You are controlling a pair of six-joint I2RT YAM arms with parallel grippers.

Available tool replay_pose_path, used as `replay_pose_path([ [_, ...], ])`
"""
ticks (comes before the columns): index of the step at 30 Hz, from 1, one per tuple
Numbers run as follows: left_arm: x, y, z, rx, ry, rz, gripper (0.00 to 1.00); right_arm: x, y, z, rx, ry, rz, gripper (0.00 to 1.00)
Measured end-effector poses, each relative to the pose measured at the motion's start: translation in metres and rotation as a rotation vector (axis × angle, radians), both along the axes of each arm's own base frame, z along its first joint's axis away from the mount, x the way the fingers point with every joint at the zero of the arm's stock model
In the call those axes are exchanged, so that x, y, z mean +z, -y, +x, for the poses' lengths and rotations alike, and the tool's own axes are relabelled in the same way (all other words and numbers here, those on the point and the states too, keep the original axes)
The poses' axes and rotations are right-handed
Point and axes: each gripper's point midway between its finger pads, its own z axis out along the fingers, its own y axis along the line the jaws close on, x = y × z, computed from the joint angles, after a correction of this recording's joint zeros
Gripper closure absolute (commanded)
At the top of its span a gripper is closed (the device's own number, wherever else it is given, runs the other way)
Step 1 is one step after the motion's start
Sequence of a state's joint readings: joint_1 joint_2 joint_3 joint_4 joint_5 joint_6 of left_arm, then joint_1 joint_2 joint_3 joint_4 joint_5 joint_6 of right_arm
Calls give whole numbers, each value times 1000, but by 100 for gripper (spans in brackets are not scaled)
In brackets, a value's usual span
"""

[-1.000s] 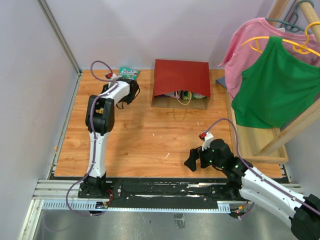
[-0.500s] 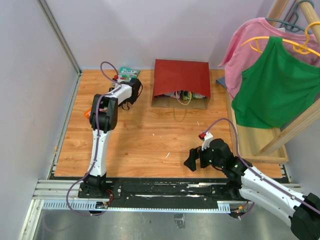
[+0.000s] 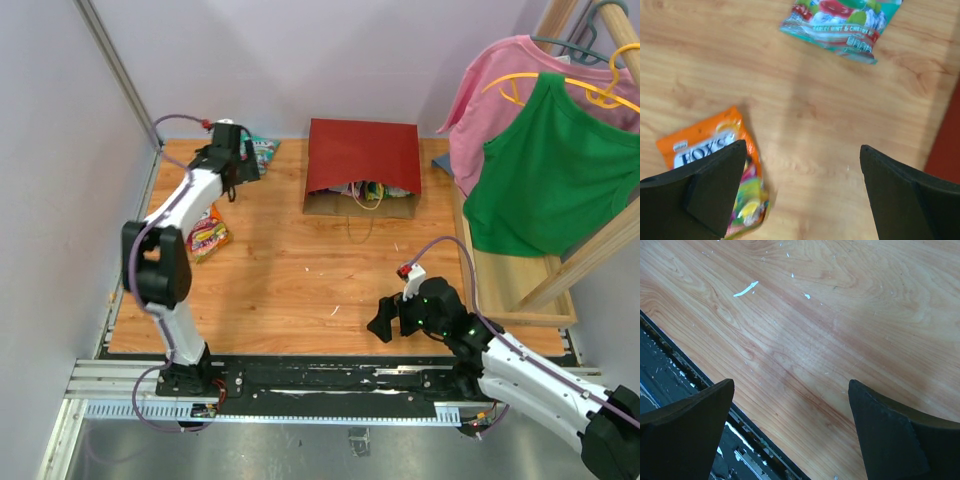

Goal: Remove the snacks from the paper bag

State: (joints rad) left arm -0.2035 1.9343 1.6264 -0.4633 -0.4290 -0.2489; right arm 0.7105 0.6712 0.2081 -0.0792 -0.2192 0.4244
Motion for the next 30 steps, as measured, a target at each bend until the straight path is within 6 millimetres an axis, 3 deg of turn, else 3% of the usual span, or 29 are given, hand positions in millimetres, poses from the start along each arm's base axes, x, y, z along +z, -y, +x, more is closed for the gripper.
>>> replay_pose_path([
  [5, 28, -34, -77, 61, 135, -204, 5, 1, -1, 0, 2, 2, 4, 2],
  [7, 29, -36, -108, 80, 165, -247, 3, 1, -1, -1, 7, 3, 9, 2],
  [10, 19, -34, -146, 100, 186, -325, 2, -1, -3, -2, 17, -7, 9, 2],
  [14, -8, -61, -172, 201, 196, -452, 2, -4, -3, -5, 28, -25, 4, 2],
  [17, -34, -77, -183, 281, 154, -499, 2, -2, -4, -6, 35, -23, 13, 2],
  [22, -61, -75, -181, 306, 102, -529, 11, 4, -5, -5, 35, -4, 29, 2],
  [24, -74, -75, -178, 315, 77, -533, 17, 6, -5, -5, 36, 3, 35, 1],
  [28, -93, -77, -174, 331, 37, -526, 38, 5, -5, -5, 36, 1, 33, 2],
  [30, -102, -81, -173, 349, 11, -511, 39, 5, -5, -5, 36, 1, 33, 2],
])
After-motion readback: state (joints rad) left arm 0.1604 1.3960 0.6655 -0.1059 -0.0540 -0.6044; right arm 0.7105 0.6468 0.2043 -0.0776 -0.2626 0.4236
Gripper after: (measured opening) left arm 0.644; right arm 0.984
